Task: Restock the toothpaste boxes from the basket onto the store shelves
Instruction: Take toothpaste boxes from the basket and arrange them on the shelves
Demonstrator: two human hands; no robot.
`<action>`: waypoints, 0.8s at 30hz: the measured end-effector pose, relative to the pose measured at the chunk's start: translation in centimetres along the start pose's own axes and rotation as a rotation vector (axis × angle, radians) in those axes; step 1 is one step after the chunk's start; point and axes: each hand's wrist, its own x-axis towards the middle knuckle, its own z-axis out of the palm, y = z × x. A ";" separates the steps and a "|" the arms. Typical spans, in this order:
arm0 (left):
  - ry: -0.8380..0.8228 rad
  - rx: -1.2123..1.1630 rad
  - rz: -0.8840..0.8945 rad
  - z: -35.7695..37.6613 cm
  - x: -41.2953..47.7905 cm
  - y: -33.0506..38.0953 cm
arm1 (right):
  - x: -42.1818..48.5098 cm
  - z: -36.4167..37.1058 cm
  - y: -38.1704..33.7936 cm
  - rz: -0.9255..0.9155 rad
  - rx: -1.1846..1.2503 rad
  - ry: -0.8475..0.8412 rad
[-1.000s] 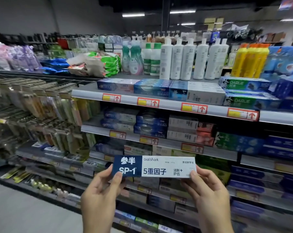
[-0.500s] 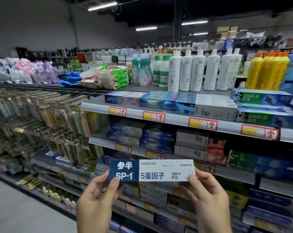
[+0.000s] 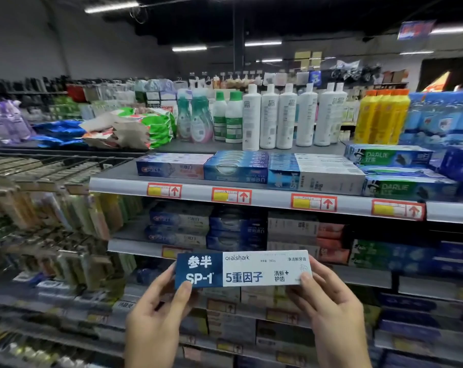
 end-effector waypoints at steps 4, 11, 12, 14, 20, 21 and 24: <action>-0.102 0.080 0.031 -0.4 2.3 0.1 | 0.4 0.8 0.1 -0.009 -0.002 0.038; -0.168 0.175 0.084 -0.2 5.3 -0.6 | 0.5 1.1 -0.4 -0.037 -0.002 0.085; -0.177 0.175 0.097 0.1 5.4 -0.6 | 0.5 1.0 -0.5 -0.042 -0.004 0.086; -0.199 0.173 0.120 0.7 5.5 -0.6 | 0.4 0.9 -1.1 -0.053 -0.005 0.092; -0.245 0.158 0.145 2.1 5.8 -0.9 | 0.2 0.1 -2.7 -0.090 0.019 0.118; -0.247 0.158 0.153 2.3 5.8 -1.1 | 0.1 -0.1 -2.9 -0.101 0.007 0.117; -0.256 0.174 0.191 2.9 5.6 -1.3 | 0.0 -0.9 -3.3 -0.154 -0.048 0.123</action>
